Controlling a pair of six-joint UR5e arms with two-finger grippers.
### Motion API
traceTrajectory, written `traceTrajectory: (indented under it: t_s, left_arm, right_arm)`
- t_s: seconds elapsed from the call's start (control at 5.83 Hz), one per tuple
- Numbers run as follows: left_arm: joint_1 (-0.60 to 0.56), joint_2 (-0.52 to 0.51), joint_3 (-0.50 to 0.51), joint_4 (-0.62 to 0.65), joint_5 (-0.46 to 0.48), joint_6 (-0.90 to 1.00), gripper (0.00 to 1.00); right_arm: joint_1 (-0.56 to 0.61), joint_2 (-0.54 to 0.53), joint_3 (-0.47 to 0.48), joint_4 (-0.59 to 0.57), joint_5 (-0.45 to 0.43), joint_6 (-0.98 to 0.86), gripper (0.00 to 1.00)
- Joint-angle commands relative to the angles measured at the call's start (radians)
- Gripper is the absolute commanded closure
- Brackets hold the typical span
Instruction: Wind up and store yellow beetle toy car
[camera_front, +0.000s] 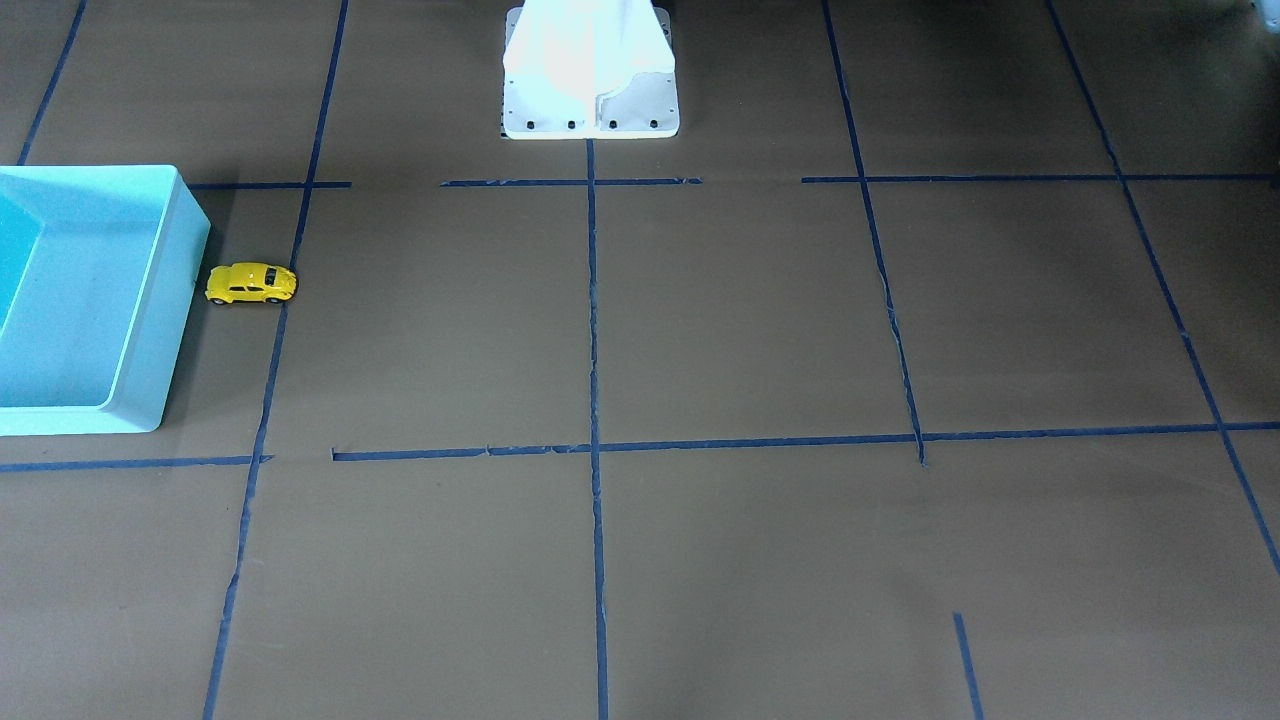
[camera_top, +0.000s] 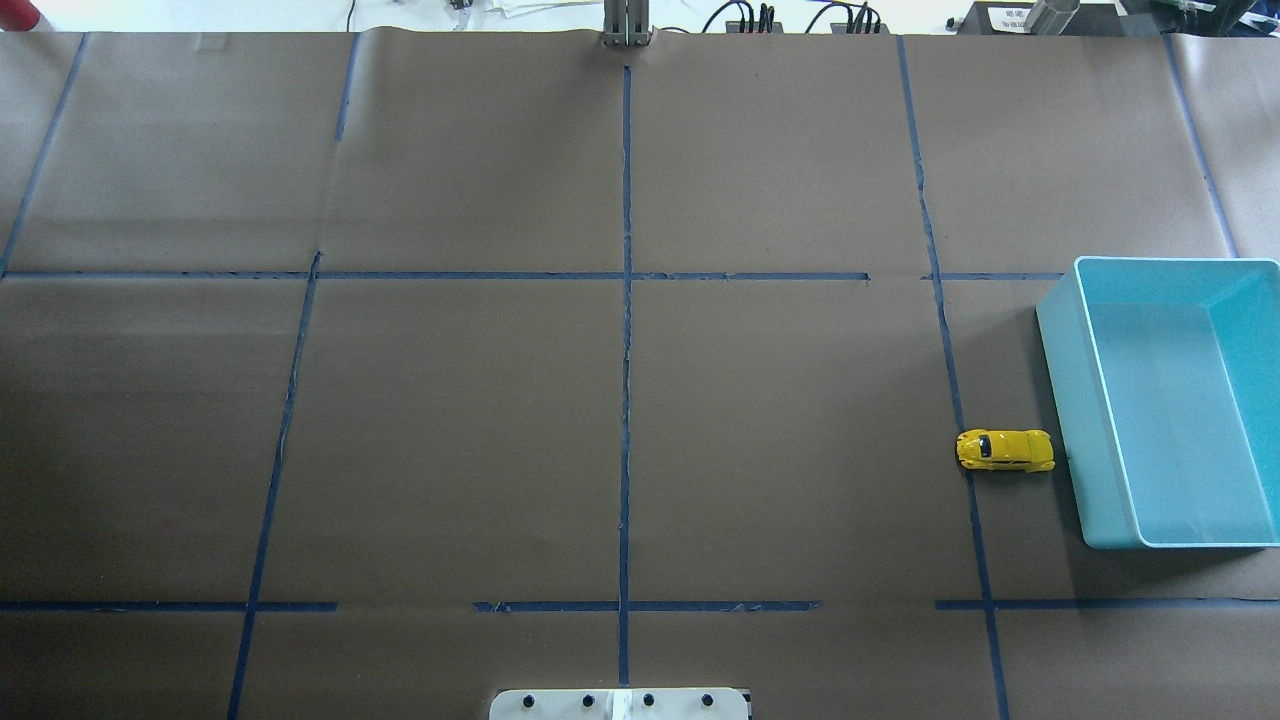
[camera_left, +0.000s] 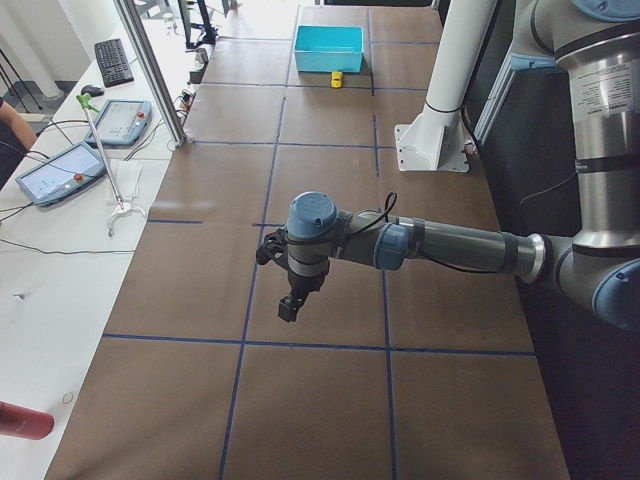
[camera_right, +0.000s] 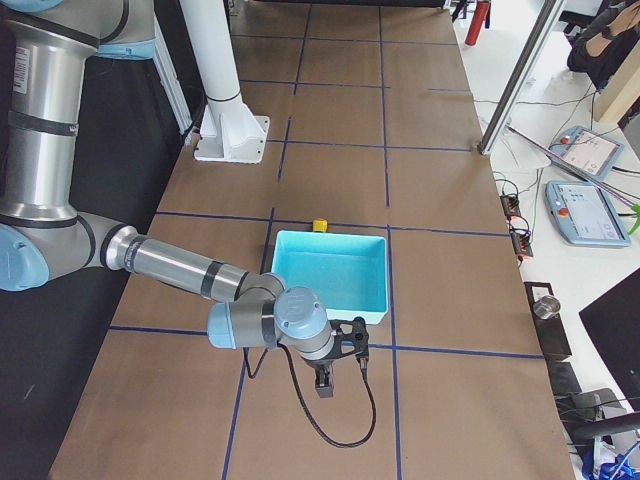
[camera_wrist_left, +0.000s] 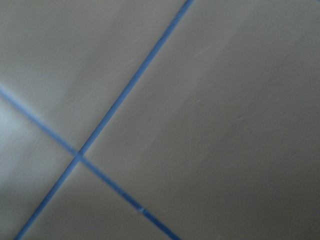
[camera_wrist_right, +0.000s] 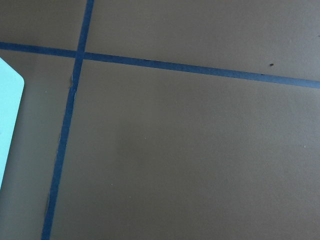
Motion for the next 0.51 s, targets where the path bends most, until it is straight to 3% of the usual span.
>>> traceTrajectory:
  t_s: [0.0,0.17,0.34]
  left_arm:
    - [-0.04,0.001,0.0,0.059,-0.087,-0.175,0.0]
    - [-0.04,0.001,0.002,0.059,-0.086,-0.255,0.0]
    - [-0.04,0.002,-0.009,0.059,-0.084,-0.307,0.0]
  right_arm:
    - [0.001,0.003,-0.003,0.018,0.096,0.002,0.0]
    - [-0.001,0.007,0.036,0.011,0.12,0.004,0.0]
    - [-0.001,0.032,0.072,-0.08,0.147,0.008,0.0]
